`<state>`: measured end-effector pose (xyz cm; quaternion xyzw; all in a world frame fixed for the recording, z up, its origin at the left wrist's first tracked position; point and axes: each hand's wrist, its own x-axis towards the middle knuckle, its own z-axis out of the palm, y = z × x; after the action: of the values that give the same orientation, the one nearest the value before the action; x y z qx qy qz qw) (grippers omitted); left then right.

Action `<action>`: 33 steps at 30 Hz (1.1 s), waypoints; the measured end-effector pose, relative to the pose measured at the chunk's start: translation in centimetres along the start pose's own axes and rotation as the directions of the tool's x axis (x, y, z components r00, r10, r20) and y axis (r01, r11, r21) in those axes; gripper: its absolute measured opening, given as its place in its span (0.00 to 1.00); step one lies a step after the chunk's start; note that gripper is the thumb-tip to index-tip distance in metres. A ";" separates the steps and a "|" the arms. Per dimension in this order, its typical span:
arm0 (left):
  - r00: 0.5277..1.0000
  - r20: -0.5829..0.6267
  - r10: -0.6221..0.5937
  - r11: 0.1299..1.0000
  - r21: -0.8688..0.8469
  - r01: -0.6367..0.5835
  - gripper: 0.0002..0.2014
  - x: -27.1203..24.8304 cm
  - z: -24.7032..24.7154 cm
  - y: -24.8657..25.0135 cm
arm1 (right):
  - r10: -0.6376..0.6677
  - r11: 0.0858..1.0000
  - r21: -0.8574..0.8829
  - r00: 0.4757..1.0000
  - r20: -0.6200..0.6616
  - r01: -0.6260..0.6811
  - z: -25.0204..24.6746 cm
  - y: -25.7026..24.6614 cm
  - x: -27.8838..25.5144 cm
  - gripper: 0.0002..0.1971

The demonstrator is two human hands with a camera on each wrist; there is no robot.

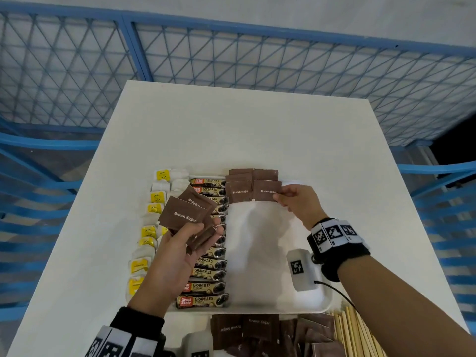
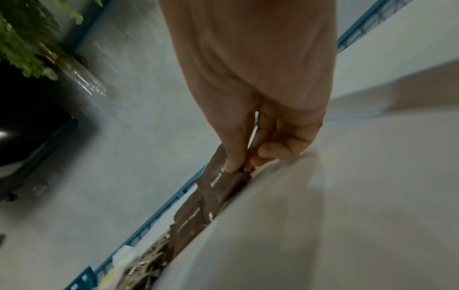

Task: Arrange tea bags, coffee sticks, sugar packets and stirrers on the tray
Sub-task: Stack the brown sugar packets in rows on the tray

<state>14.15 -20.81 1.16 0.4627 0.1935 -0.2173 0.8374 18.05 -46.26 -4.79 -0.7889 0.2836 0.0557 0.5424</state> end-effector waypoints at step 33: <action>0.995 0.097 -0.004 0.956 0.292 -0.024 0.12 -0.8 0.3 -0.6 | -0.467 0.878 0.037 0.837 0.284 0.478 6.3 -5.5 -10.1 0.13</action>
<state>13.23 -21.23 1.31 0.5713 0.1160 -0.2615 0.7693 13.80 -35.36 1.17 -0.8275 -0.0016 0.0381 0.5601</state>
